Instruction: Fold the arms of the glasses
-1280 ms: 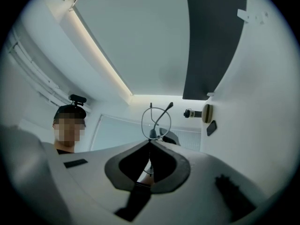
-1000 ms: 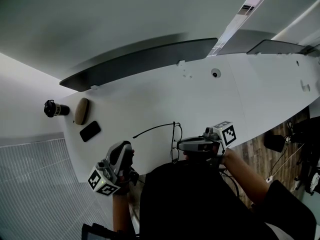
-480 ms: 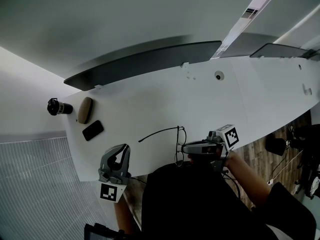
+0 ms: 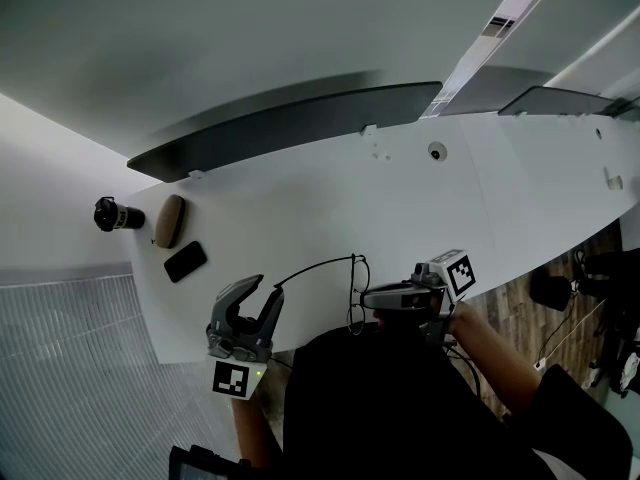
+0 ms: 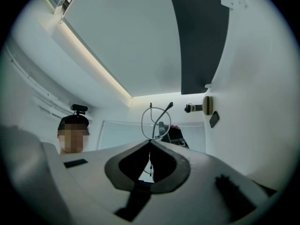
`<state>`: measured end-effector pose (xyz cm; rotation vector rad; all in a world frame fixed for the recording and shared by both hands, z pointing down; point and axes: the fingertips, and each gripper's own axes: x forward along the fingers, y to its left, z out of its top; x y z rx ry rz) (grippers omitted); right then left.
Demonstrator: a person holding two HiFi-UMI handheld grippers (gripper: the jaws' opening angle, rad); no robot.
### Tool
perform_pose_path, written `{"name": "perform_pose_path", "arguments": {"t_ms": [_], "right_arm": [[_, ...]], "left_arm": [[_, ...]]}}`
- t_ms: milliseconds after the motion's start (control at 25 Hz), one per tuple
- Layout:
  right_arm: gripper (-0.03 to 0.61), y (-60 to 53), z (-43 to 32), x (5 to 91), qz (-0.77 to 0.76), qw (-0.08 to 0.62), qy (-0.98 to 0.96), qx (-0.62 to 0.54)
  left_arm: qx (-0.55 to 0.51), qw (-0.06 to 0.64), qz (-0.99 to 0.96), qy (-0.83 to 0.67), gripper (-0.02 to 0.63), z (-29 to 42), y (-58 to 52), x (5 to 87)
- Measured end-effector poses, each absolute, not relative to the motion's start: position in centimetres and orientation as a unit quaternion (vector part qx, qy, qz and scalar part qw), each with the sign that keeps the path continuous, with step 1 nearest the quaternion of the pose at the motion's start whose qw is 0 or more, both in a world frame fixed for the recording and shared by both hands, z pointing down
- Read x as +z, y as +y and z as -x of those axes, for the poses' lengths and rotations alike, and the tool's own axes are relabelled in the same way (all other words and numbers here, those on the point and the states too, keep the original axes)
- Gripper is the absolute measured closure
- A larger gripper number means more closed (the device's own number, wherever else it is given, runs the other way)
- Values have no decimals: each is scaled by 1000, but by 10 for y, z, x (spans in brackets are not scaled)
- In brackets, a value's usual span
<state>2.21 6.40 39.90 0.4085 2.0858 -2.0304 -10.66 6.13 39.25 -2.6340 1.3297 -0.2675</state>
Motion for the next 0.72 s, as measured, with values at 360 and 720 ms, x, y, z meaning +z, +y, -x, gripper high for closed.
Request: {"name": "perform_pose_path", "arguments": {"t_ms": [360,720], "right_arm": [[568,65,-24,404,-141,95,702,-691],[568,61,-19,398,-134,104,706,-688]], "left_arm": [[-105,106,887,438,499,98,57,387],[-112,111,888,432,580,94,57,388]]}}
